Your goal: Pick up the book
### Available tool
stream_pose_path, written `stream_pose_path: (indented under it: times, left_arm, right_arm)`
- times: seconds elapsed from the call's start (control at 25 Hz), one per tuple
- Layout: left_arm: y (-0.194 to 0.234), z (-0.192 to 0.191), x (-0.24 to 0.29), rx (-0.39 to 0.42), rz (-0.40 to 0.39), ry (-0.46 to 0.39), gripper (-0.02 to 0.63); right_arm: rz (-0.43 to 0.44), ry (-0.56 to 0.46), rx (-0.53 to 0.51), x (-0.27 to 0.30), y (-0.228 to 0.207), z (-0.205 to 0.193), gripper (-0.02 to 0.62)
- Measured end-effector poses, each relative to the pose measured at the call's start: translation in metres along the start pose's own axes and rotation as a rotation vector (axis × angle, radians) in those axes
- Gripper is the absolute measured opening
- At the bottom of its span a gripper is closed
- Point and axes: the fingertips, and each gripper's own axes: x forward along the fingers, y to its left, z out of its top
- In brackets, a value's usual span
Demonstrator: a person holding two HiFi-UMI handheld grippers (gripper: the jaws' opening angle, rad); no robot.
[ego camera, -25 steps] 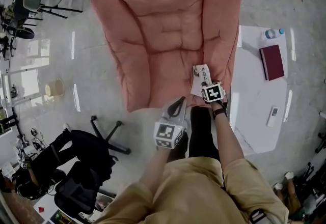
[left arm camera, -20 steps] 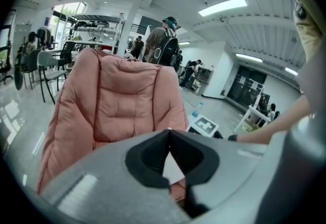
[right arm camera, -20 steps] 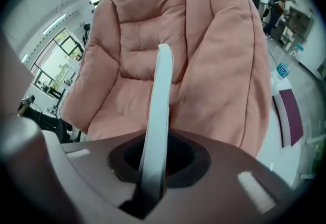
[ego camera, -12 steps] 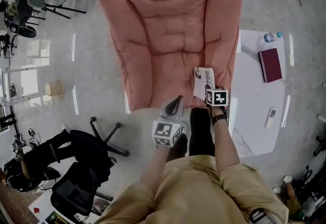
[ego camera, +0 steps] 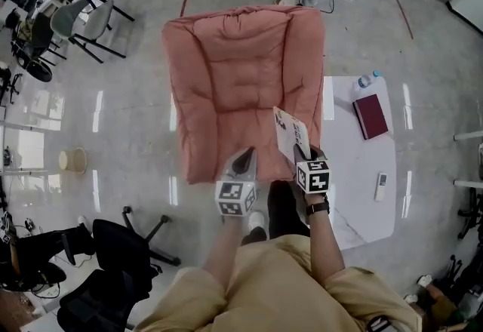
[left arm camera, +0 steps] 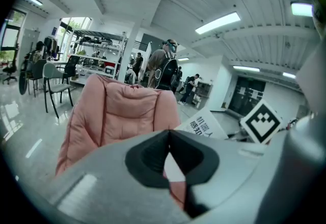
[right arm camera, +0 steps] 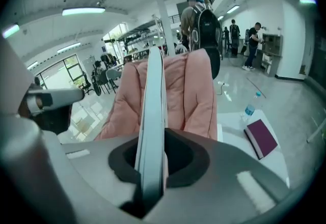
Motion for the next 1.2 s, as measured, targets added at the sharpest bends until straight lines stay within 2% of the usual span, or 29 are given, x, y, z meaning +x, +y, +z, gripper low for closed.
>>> stream_pose_path:
  times: [0.12,0.36,0.6,0.72,0.84,1.0,1.2]
  left_arm:
    - [-0.011,0.027,-0.022,-0.001,-0.015,-0.07,-0.002]
    - [-0.049,0.095,-0.075,0.061,-0.061,-0.195,-0.002]
    - [-0.1,0.154,-0.136,0.104,-0.121,-0.344,-0.002]
    - [-0.12,0.18,-0.166,0.17,-0.126,-0.417,-0.002]
    - [-0.136,0.194,-0.192,0.246,-0.113,-0.461,-0.002]
    - [-0.153,0.203,-0.219,0.284,-0.126,-0.498,-0.002]
    - [-0.166,0.204,-0.239,0.331,-0.113,-0.522,-0.002]
  right_arm:
    - [-0.013,-0.117,0.006,-0.05,0.016,0.033,0.051]
    - [-0.046,-0.351,-0.034,-0.157,0.052,0.091,0.051]
    - [-0.065,-0.595,-0.093,-0.263,0.085,0.13,0.051]
    - [-0.07,-0.684,-0.133,-0.309,0.104,0.143,0.051]
    - [-0.069,-0.764,-0.172,-0.347,0.124,0.152,0.051]
    - [-0.099,-0.868,-0.239,-0.389,0.147,0.157,0.051]
    - [-0.117,-0.909,-0.266,-0.411,0.155,0.154,0.051]
